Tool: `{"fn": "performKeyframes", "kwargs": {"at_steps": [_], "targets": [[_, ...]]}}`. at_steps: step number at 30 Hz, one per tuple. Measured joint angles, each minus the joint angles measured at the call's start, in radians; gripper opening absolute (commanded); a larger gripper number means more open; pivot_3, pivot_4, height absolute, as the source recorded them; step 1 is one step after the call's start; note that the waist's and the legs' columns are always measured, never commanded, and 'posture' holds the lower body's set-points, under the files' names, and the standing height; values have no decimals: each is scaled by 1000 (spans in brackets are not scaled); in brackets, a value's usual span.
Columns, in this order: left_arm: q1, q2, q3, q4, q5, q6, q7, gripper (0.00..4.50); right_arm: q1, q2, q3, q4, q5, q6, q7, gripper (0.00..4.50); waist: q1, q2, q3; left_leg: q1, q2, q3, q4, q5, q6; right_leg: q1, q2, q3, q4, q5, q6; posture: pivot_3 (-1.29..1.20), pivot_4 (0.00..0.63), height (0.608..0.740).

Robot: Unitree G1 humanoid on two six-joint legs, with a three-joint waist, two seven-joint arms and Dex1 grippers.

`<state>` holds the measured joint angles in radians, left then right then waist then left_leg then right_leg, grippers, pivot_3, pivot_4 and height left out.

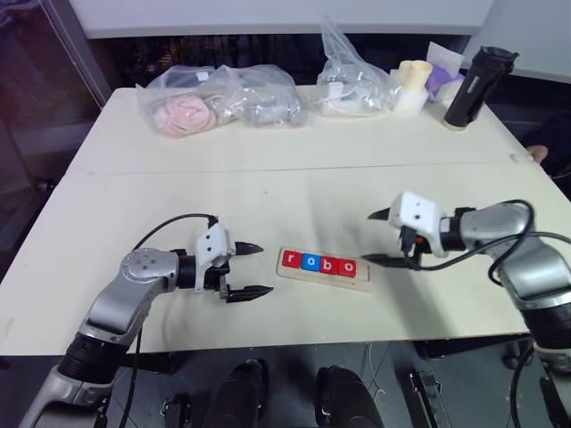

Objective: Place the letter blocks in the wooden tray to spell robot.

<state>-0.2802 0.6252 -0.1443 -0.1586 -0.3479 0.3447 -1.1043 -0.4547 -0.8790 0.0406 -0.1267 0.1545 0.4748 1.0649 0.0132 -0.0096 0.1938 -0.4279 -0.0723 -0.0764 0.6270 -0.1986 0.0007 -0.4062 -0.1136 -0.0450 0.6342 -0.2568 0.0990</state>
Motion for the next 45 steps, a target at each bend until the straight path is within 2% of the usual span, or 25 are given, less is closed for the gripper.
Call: {"fn": "performKeyframes", "kwargs": {"at_steps": [5,9,16,21,31,34,35,38,39,45], "targets": [[0,-7,0,1,0,0,5,4500,0,84,-69,55,-54,118,-255,4444,-1,0,0,0,0,0,0,0,0,-1,0,1,0,0,0,0,150,725],[0,-10,-2,2,0,-1,3,4500,-13,235,-129,68,-105,284,-516,4444,-1,0,-1,0,0,1,-1,0,0,-1,0,2,1,0,0,0,150,725],[-5,-15,-5,11,1,-1,-1,4500,-38,398,-179,85,-170,437,-817,4444,-1,1,-1,0,-1,1,0,0,0,-1,1,2,2,0,0,0,150,725],[-5,-14,-5,11,1,-1,-1,4500,-41,430,-220,141,-180,472,-917,4444,-3,1,-1,0,-1,2,0,0,0,-2,2,2,3,0,0,0,150,725],[-4,-14,-5,9,1,0,4,4500,-120,513,-360,235,-101,531,-981,4444,-8,1,-1,2,0,3,4,1,1,-2,2,3,12,0,-1,0,150,725],[-4,-14,-5,9,1,0,5,4500,-131,516,-374,247,-86,543,-988,3620,-9,1,-1,2,0,3,4,1,1,-2,2,3,13,0,-1,0,150,725],[-4,-14,-5,8,1,0,6,4500,-131,517,-374,246,-80,544,-988,3200,-9,1,-1,2,0,3,4,1,1,-2,2,3,13,0,0,0,150,725],[0,-13,-5,7,1,0,6,4500,-129,517,-366,226,-70,566,-990,1525,-4,1,-1,2,0,3,3,1,1,-3,2,3,13,0,0,0,150,725],[0,-13,-5,7,1,0,7,4500,-125,517,-363,214,-70,572,-992,1136,-2,1,-1,2,-1,3,3,1,1,-3,2,3,13,0,0,0,150,725],[1,-18,-5,7,1,0,8,4500,-84,515,-375,81,-54,713,-999,1131,-2,1,-1,1,-1,3,2,1,1,-4,1,3,12,0,0,0,150,725]]}}
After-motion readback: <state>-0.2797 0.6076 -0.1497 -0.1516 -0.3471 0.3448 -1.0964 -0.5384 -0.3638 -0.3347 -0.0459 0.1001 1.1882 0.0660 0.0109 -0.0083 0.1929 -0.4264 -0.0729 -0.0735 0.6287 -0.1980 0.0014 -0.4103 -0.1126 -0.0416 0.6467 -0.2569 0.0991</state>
